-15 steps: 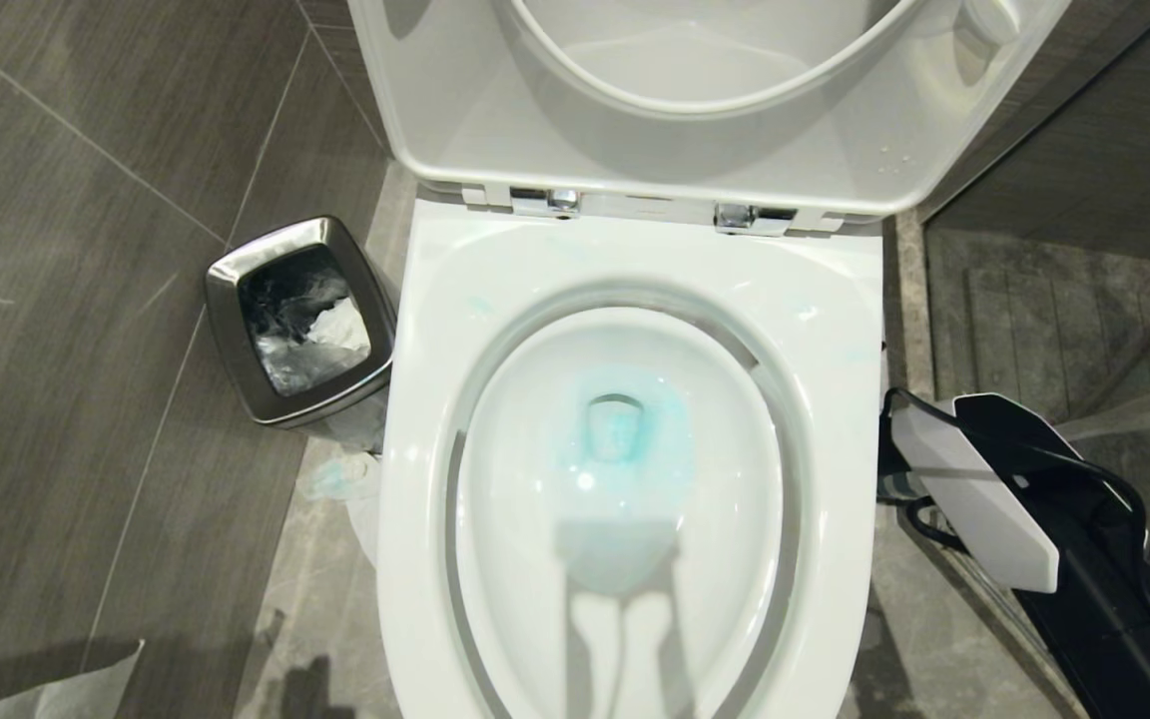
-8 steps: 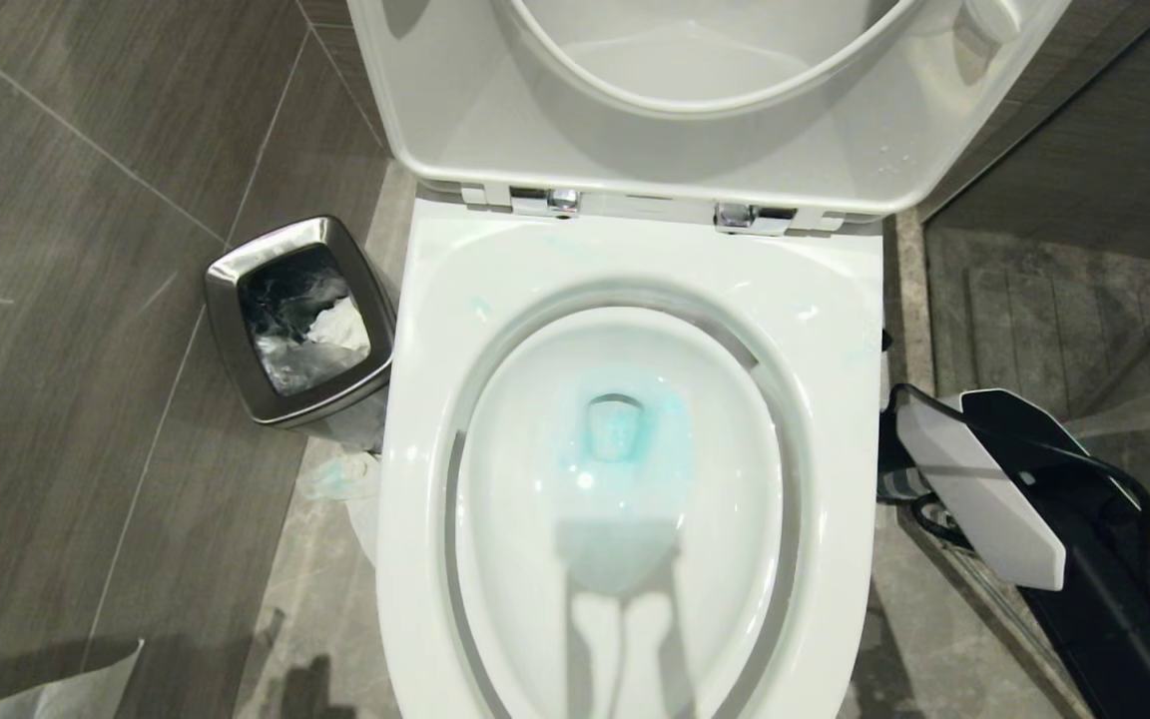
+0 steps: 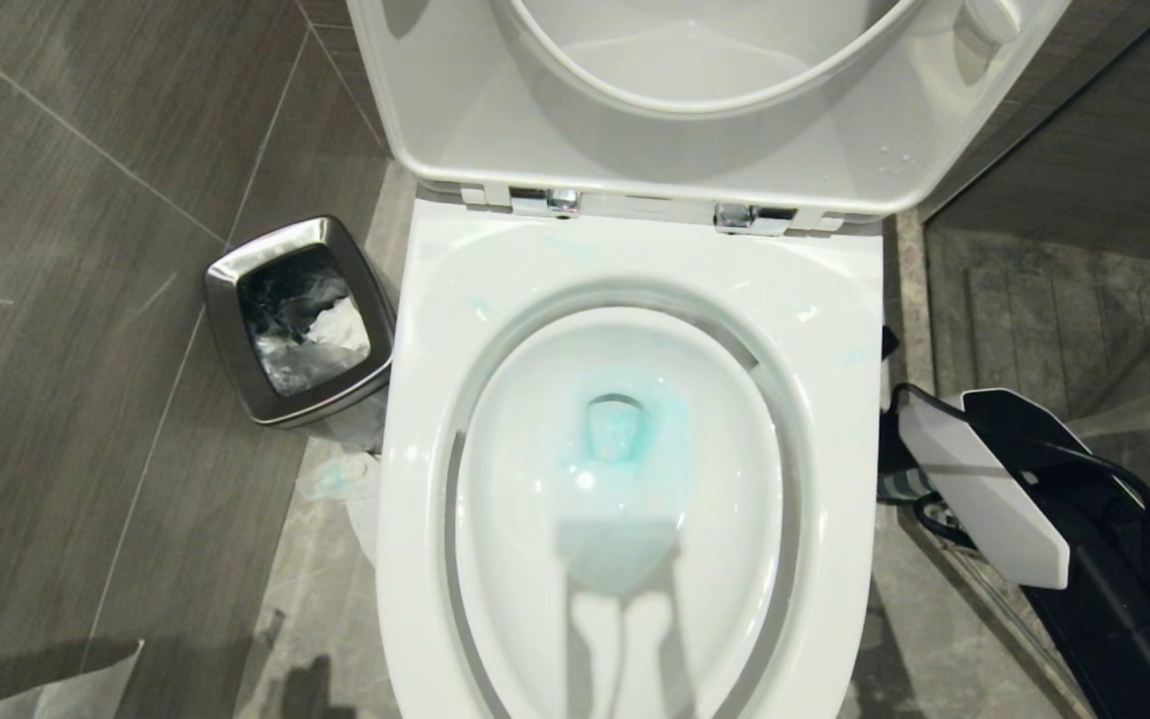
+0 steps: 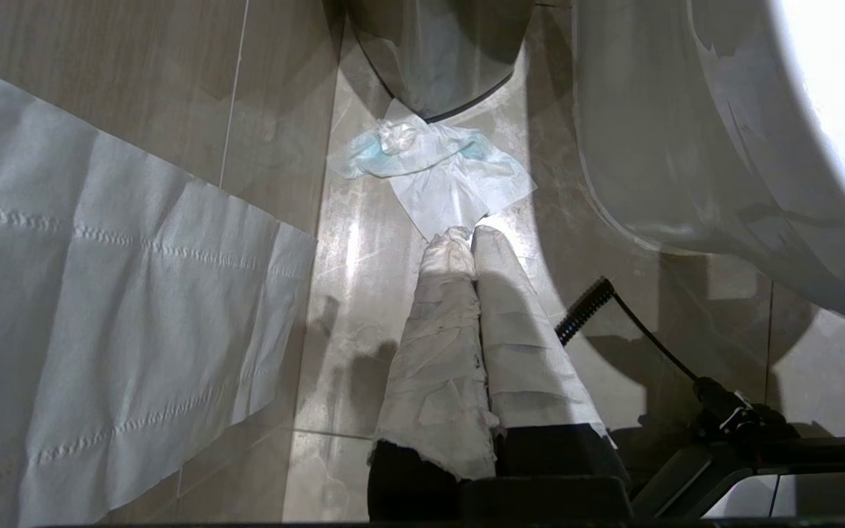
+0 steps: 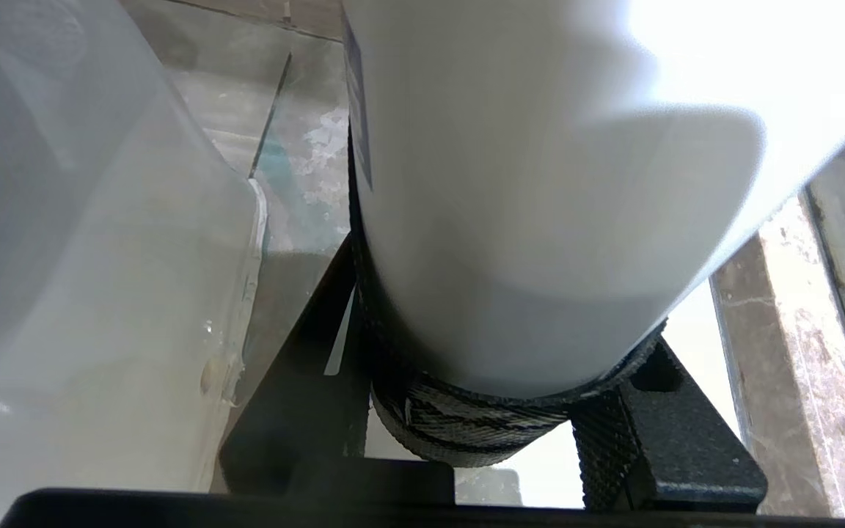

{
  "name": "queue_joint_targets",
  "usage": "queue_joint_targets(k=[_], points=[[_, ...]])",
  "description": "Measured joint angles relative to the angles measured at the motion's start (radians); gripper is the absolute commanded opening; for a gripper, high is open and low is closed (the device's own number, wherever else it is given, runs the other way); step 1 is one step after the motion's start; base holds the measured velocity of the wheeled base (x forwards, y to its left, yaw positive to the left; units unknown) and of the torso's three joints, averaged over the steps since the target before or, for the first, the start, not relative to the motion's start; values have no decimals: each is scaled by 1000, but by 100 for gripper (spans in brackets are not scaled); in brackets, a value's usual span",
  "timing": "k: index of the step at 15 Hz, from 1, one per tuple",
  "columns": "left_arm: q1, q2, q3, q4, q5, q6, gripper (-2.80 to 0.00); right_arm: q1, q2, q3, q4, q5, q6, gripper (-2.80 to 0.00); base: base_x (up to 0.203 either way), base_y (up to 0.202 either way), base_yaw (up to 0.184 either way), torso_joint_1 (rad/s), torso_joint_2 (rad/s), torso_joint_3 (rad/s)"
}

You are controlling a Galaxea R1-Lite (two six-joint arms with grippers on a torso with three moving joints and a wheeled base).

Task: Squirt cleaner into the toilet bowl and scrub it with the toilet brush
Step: Place the cleaning agent on the floor

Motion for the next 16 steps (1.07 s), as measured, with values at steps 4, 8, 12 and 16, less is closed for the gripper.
queue_joint_targets(k=[4,8,12,16], points=[[0,0,0,0,0,-1,-280,-2,-1,1,1,2,0,0,0,0,0,0,0,0],[0,0,0,0,0,-1,-280,-2,-2,3,-1,1,-1,0,0,0,0,0,0,0],[0,0,0,0,1,0,-280,-2,-6,2,8,2,-1,0,0,0,0,0,0,0],[0,0,0,0,0,-1,-280,-2,-37,74,3,1,4,0,0,0,0,0,0,0]])
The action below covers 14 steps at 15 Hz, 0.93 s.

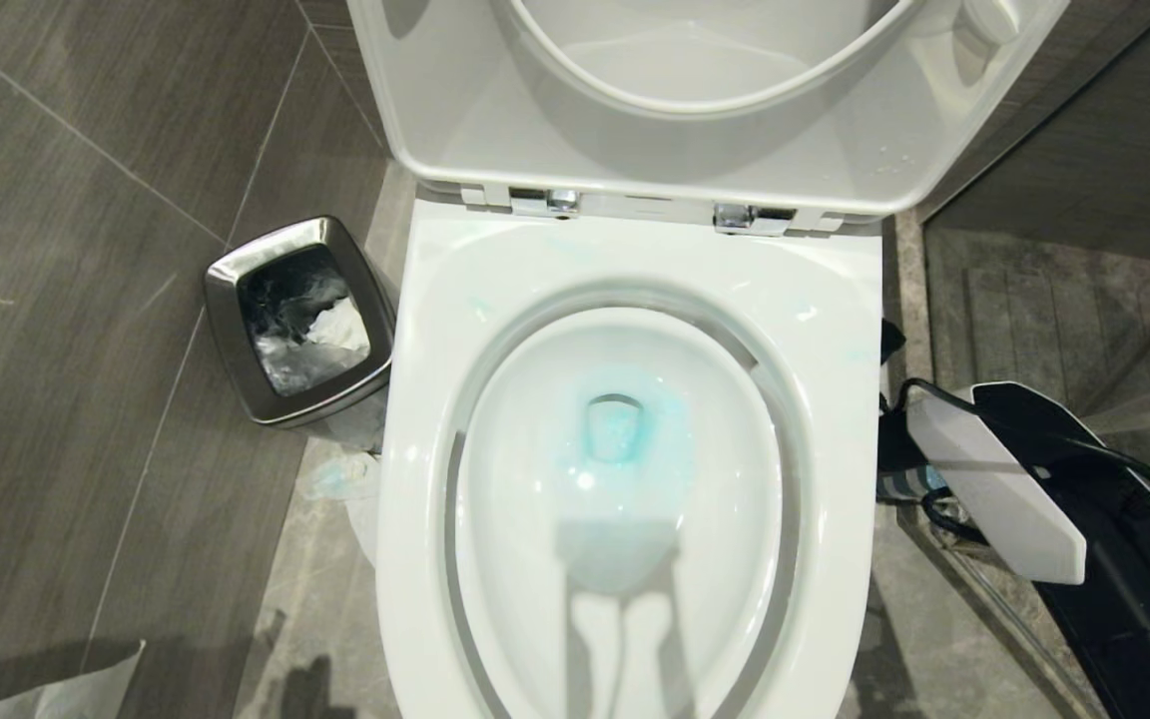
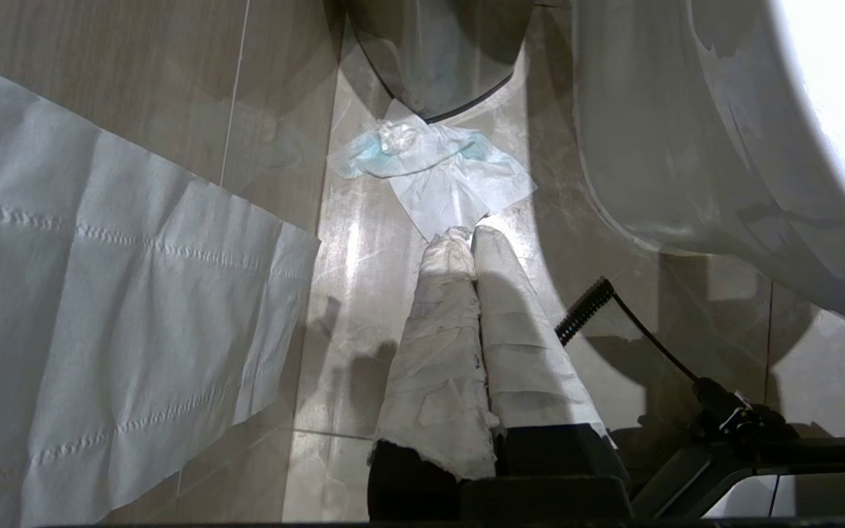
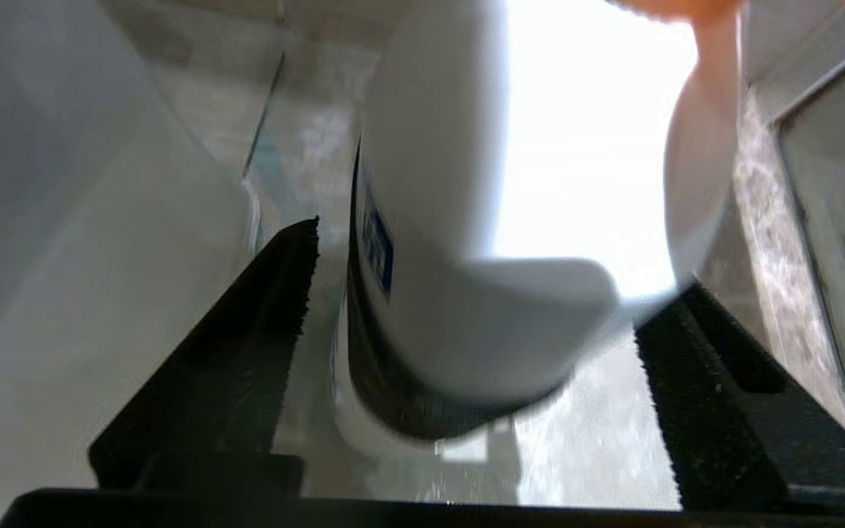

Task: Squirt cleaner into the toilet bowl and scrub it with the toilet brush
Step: Place the cleaning agent on the floor

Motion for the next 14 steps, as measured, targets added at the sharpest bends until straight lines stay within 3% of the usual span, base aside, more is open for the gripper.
queue_joint_targets(k=[11,12,14], points=[[0,0,1,2,5,-11,-280,15,-471,733,-31,2,99,0,0,0,0,0,0,0],[0,0,1,1,5,-11,-280,16,-520,788,-34,2,103,-280,0,0,0,0,0,0],[0,0,1,1,5,-11,-280,16,-615,869,-49,6,106,-280,0,0,0,0,0,0]])
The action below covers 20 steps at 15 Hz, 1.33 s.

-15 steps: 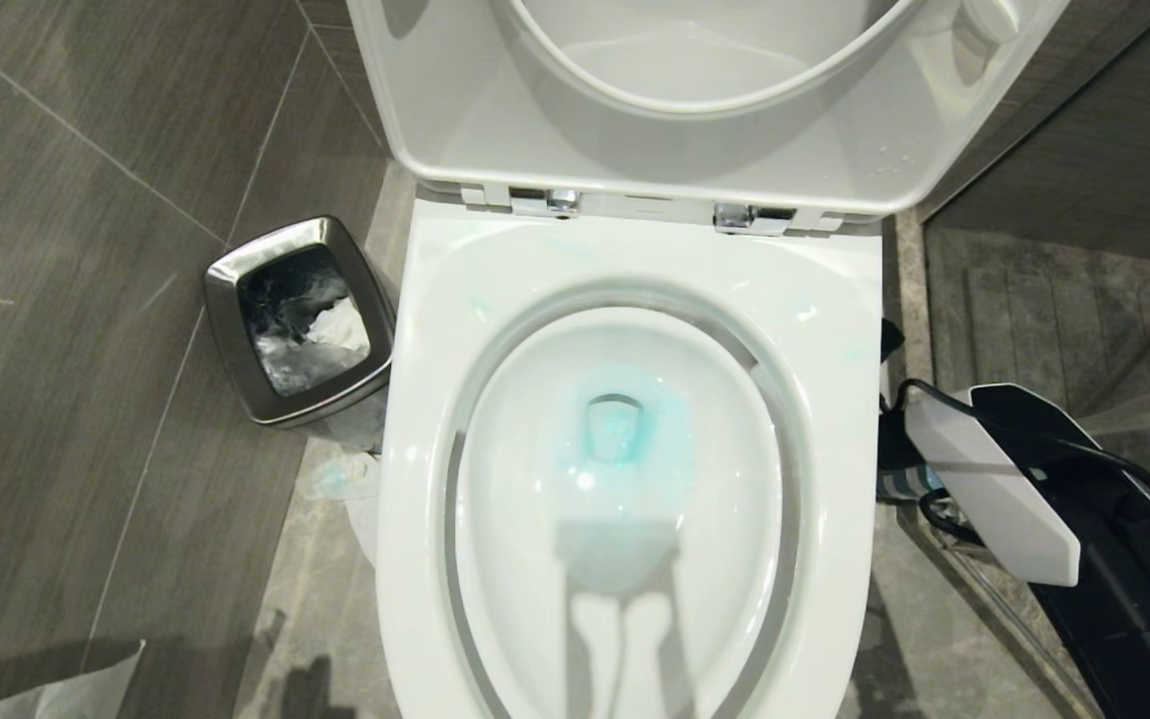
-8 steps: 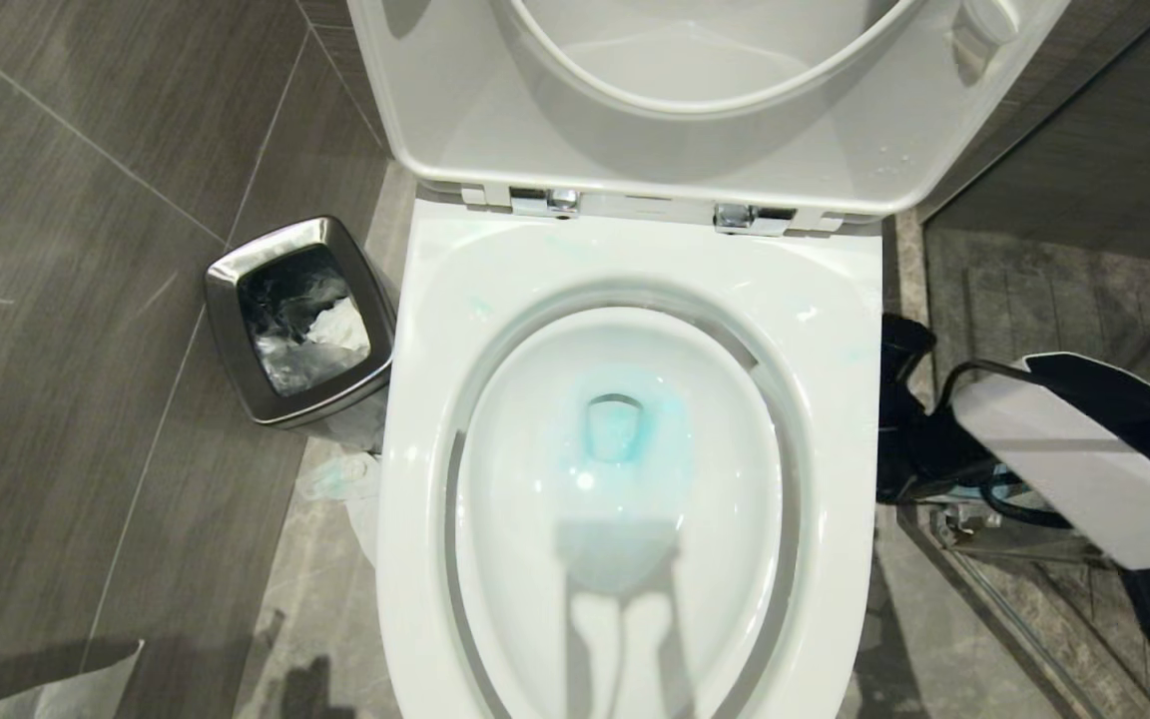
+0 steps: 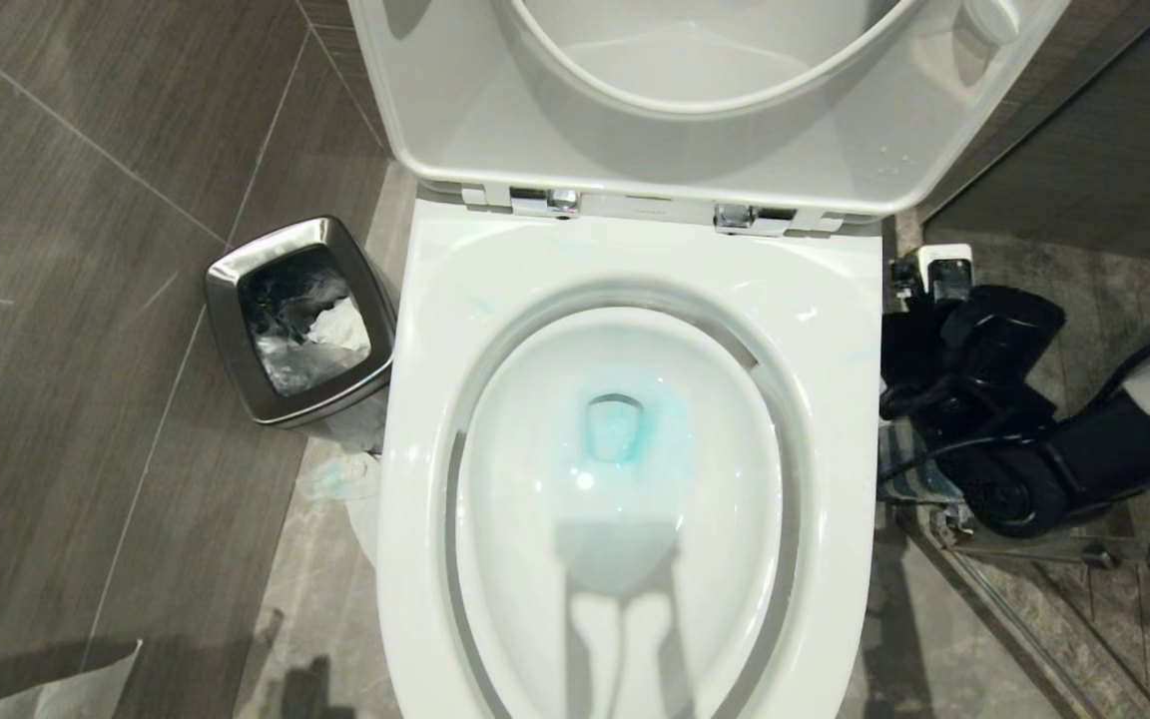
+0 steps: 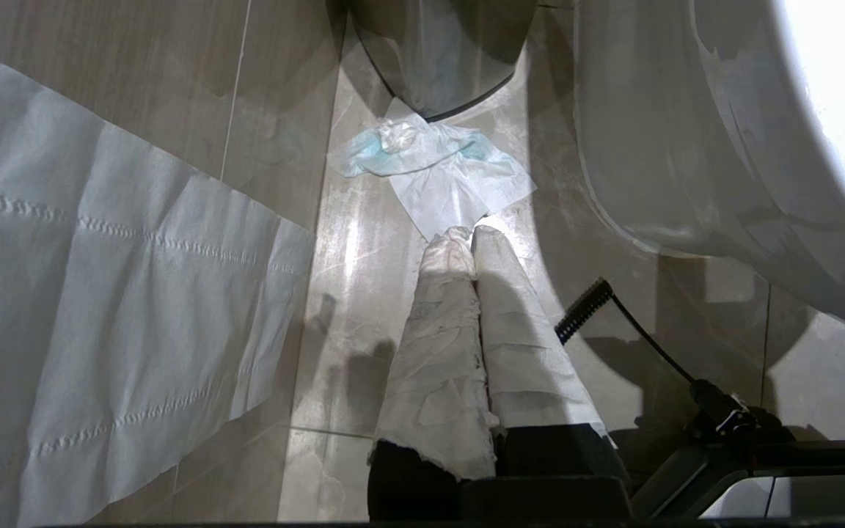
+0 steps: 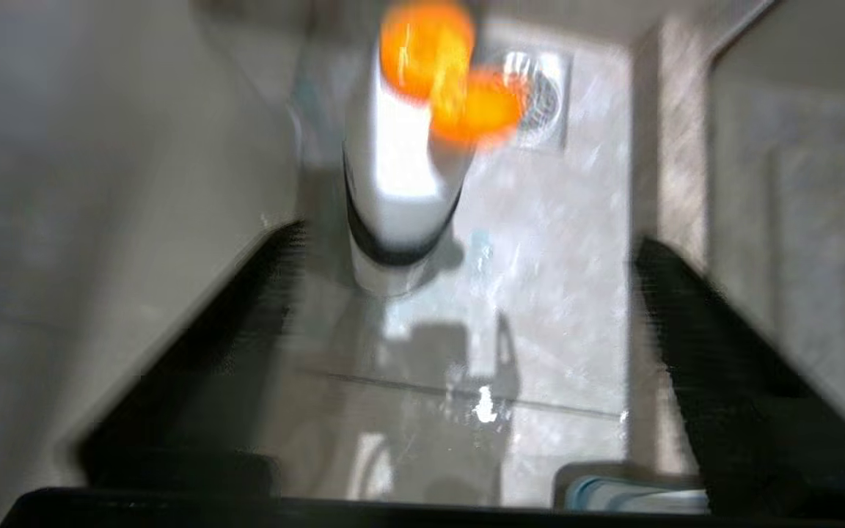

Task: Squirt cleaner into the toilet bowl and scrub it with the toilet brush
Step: Place the cleaning agent on the floor, then scrub the toilet bowl

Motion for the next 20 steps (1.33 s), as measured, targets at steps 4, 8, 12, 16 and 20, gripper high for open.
queue_joint_targets(k=[4,8,12,16,20], points=[[0,0,0,0,0,-1,-280,0,-170,150,18,0,0,-280,0,0,0,0,0,0],[0,0,0,0,0,-1,-280,-1,-351,263,90,-3,-3,-280,0,0,0,0,0,0],[0,0,0,0,0,-1,-280,-2,-556,288,331,-48,-11,-280,0,0,0,0,0,0],[0,0,0,0,0,0,-280,-11,-791,285,610,-85,-24,-280,0,0,0,0,0,0],[0,0,0,0,0,0,-280,-13,-1091,250,1037,-88,-72,-280,0,0,0,0,0,0]])
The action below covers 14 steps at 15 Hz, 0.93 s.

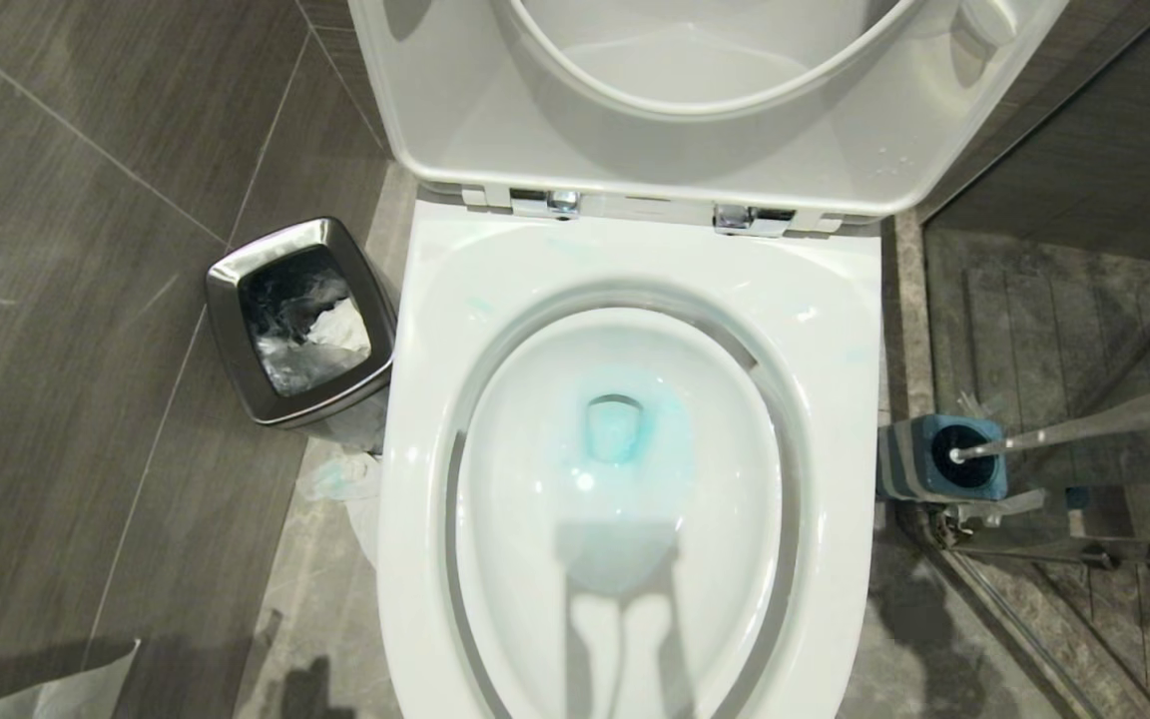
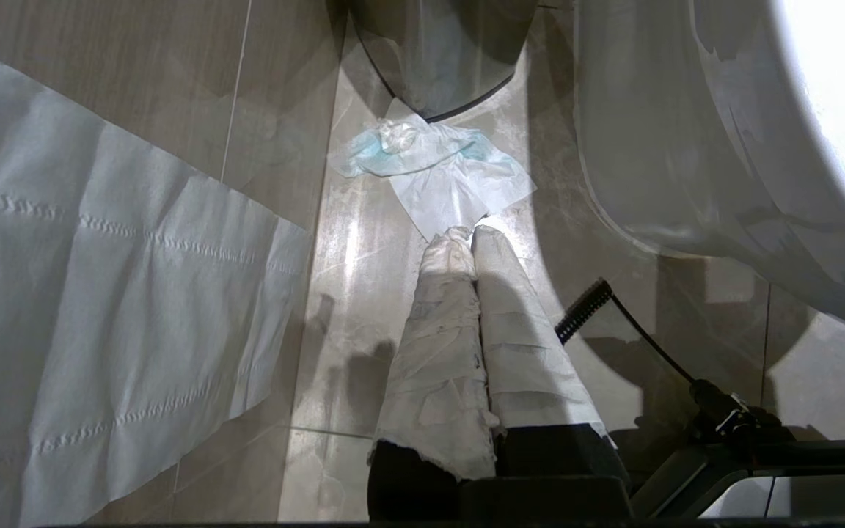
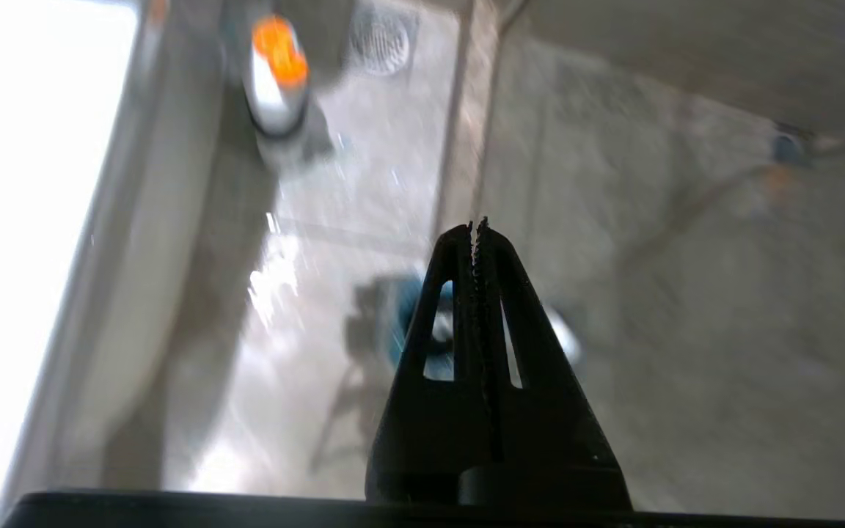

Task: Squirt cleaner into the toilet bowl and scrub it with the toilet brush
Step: Scrub the toilet bowl

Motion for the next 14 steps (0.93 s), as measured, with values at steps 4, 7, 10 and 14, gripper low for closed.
queue_joint_targets(k=[4,7,10,14], points=[[0,0,0,0,0,-1,-280,0,-175,-125,390,1,-48,-280,0,0,0,0,0,0],[0,0,0,0,0,0,-280,-5,-265,-178,557,-5,-39,-280,0,0,0,0,0,0],[0,0,0,0,0,0,-280,-109,-362,-188,609,5,-29,-280,0,0,0,0,0,0],[0,0,0,0,0,0,-280,-179,-543,-149,695,93,-14,-280,0,0,0,0,0,0]])
